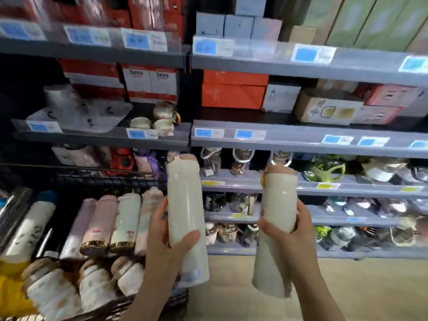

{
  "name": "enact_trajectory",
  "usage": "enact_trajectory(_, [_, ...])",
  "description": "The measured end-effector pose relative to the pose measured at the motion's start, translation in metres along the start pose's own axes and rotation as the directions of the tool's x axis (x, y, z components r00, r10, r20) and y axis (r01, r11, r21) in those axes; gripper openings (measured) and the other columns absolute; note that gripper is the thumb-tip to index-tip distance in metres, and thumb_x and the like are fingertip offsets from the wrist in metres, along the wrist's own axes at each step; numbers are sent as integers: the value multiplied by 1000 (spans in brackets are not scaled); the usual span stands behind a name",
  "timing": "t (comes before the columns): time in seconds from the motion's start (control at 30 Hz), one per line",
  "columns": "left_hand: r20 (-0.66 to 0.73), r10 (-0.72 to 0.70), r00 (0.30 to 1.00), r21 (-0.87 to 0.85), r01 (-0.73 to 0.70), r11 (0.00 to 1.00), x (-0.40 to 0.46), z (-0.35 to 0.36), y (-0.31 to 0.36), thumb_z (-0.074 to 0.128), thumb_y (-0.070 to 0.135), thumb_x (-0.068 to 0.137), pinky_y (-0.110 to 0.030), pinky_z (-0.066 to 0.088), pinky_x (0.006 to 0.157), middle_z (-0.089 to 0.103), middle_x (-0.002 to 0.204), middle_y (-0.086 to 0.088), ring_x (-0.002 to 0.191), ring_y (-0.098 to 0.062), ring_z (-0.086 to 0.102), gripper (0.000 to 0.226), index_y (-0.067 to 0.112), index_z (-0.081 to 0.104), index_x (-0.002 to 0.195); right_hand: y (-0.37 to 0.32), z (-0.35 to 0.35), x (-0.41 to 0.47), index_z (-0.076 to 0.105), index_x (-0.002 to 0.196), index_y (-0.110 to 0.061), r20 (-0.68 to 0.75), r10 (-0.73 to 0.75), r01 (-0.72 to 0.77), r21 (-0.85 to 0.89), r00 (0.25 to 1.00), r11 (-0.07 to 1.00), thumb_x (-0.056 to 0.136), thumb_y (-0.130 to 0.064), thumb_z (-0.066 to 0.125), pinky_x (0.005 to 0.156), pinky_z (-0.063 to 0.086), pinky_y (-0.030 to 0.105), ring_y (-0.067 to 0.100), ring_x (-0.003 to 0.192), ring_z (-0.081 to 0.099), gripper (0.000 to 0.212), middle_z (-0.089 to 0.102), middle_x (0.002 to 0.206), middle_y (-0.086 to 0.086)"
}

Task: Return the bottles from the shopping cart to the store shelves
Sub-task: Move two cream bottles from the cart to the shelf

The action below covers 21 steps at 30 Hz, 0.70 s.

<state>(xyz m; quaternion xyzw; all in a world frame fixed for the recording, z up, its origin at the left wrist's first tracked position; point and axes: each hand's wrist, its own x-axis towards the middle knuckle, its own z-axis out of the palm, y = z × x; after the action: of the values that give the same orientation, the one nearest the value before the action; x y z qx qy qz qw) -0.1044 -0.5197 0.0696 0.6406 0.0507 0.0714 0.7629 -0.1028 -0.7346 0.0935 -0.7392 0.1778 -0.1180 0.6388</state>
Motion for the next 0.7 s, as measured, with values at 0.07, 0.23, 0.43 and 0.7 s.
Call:
enact_trajectory(0.07, [8,34,999,11,-34,999,0,33,4,82,33,53,-15,53,66,63,108,28,93,6,63,82,52,41,121,-10,-33,12,42,123,-31,-21,17,-16,64,1000,998,71,-10,82,51,46,25,16,79,62,69,59,102,-2])
enact_trajectory(0.23, [-41,71,997,23,-70,997,10,84,19,74,-5,77,-15,53,61,65,91,35,84,7,64,78,44,39,127,-31,-76,42,48,121,-27,-1,-48,48,123,999,991,52,-30,75,48,47,22,14,72,64,74,61,100,2])
enact_trajectory(0.43, [-140,191,972,-19,-195,981,42,120,44,68,-6,78,-15,53,60,68,94,28,85,4,66,75,52,40,118,-69,-78,86,46,125,-33,123,-143,123,158,982,980,64,-21,84,50,49,18,8,74,65,73,62,102,-4])
enact_trajectory(0.7, [-226,318,921,-132,-352,927,109,144,66,85,9,60,-33,51,80,62,125,5,104,-11,63,93,46,41,133,-132,-43,143,51,110,-43,267,-233,159,271,935,949,54,-21,81,51,52,23,11,70,68,68,67,91,-7])
